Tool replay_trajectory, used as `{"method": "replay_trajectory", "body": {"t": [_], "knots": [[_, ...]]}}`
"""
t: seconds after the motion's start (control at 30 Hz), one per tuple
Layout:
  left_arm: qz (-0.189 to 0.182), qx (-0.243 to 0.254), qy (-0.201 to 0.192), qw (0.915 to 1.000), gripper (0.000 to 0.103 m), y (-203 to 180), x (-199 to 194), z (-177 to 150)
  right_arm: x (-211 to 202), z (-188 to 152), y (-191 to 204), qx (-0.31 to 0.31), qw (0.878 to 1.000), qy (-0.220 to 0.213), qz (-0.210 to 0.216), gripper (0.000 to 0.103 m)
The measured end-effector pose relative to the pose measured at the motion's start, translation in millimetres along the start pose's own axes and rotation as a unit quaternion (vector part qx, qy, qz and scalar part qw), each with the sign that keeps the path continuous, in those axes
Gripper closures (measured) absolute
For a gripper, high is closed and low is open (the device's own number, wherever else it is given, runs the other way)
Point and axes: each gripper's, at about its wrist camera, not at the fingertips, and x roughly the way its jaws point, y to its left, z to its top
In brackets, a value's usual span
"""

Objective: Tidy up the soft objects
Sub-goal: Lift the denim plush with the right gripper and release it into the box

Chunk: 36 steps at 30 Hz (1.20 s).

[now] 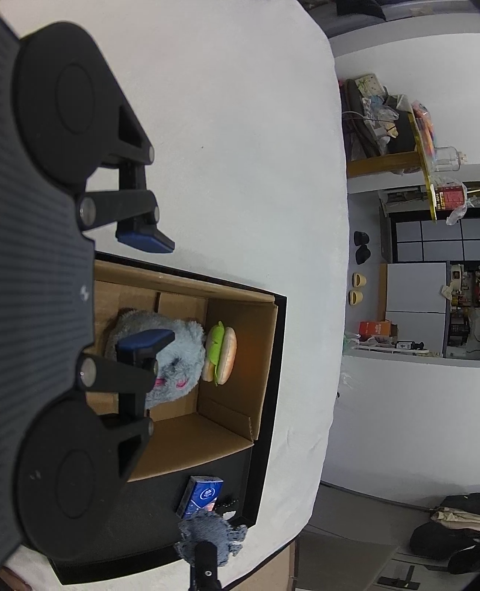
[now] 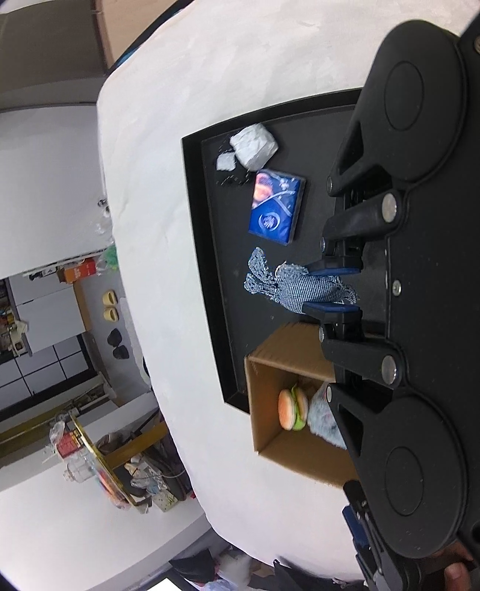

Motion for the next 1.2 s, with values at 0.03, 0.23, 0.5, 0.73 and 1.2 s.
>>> {"method": "replay_trajectory", "body": {"t": [0.03, 0.23, 0.5, 0.73, 1.2], "knots": [[-0.001, -0.001, 0.0, 1.0, 0.06, 0.6, 0.2, -0.3, -0.5, 1.1, 3.1, -0.003, 1.0, -0.001, 0.001, 0.088], [-0.012, -0.013, 0.003, 0.9998, 0.06, 5.9, 3.1, -0.7, -1.7, 8.8, 26.6, -0.025, 1.0, -0.007, 0.005, 0.088], [-0.029, -0.029, 0.008, 0.9991, 0.064, 13.4, 8.8, -2.0, 7.4, 12.6, 56.0, -0.048, 0.999, -0.004, 0.009, 0.088], [-0.038, -0.041, 0.016, 0.9983, 0.071, 18.6, 13.5, -2.4, 18.4, 13.2, 79.6, -0.072, 0.997, 0.003, 0.015, 0.088], [-0.052, -0.063, 0.029, 0.9963, 0.088, 28.7, 25.1, -3.7, 42.4, 18.8, 106.0, -0.093, 0.995, 0.011, 0.019, 0.067]]}}
